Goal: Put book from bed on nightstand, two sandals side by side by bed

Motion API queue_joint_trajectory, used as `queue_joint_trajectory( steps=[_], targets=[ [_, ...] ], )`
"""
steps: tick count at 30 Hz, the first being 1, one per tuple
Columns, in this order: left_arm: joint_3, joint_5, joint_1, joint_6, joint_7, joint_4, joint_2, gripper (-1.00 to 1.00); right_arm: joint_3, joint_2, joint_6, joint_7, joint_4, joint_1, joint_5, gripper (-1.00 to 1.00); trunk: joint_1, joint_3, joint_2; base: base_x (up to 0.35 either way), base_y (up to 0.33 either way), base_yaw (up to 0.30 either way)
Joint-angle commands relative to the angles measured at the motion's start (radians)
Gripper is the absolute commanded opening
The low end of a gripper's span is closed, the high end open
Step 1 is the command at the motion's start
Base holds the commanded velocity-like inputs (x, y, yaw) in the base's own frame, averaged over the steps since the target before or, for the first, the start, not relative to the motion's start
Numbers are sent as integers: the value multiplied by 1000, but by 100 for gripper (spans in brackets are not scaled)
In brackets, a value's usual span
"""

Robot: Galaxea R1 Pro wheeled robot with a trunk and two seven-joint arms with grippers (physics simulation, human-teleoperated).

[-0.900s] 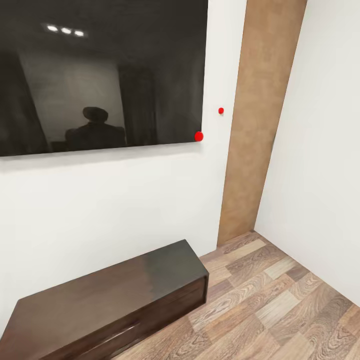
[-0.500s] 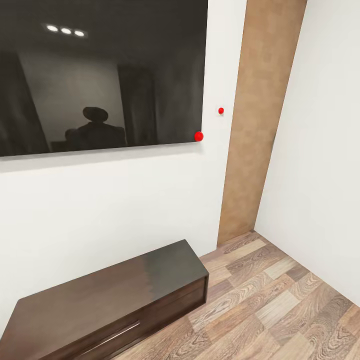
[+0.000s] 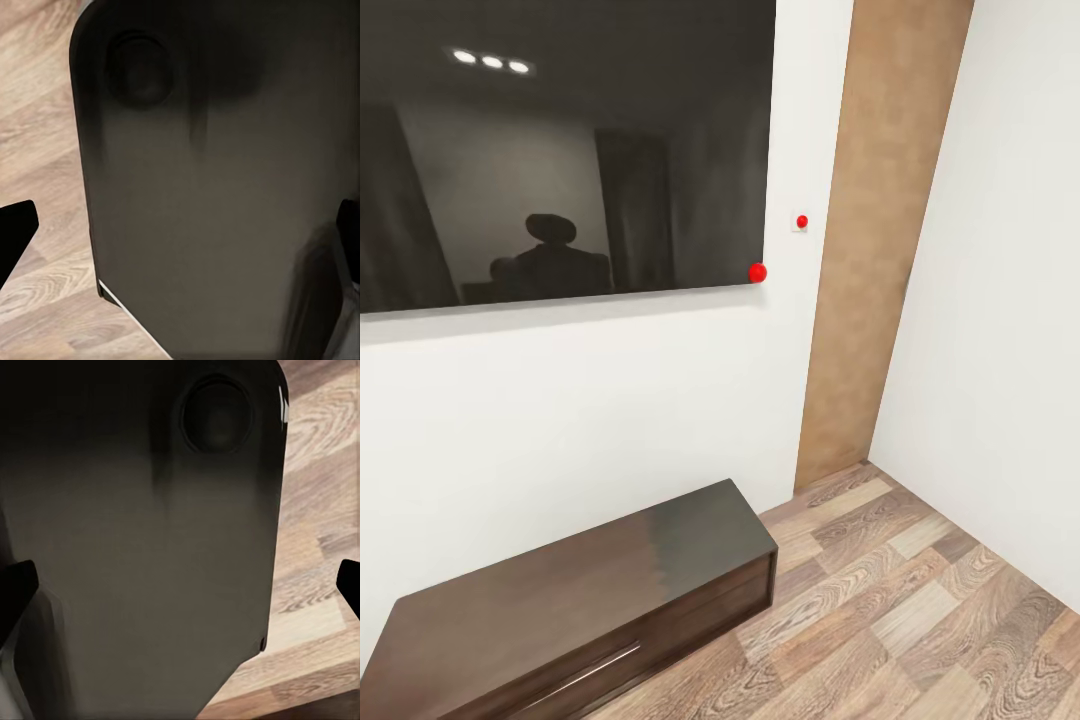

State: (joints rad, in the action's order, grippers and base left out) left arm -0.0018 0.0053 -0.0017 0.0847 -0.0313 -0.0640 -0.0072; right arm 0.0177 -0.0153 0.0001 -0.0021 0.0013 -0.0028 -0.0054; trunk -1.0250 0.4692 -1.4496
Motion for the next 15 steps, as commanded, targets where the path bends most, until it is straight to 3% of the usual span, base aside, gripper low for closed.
queue_joint_trajectory(
  steps=[1,15],
  targets=[
    [0,1,0,6,-2,-4,0,100,2,0,0,0,0,0,-1,100,0,1,0,0,0,0],
    [-3,1,0,6,-2,-8,13,100,3,-2,-8,2,0,0,-3,100,0,1,0,0,0,0]
  ],
)
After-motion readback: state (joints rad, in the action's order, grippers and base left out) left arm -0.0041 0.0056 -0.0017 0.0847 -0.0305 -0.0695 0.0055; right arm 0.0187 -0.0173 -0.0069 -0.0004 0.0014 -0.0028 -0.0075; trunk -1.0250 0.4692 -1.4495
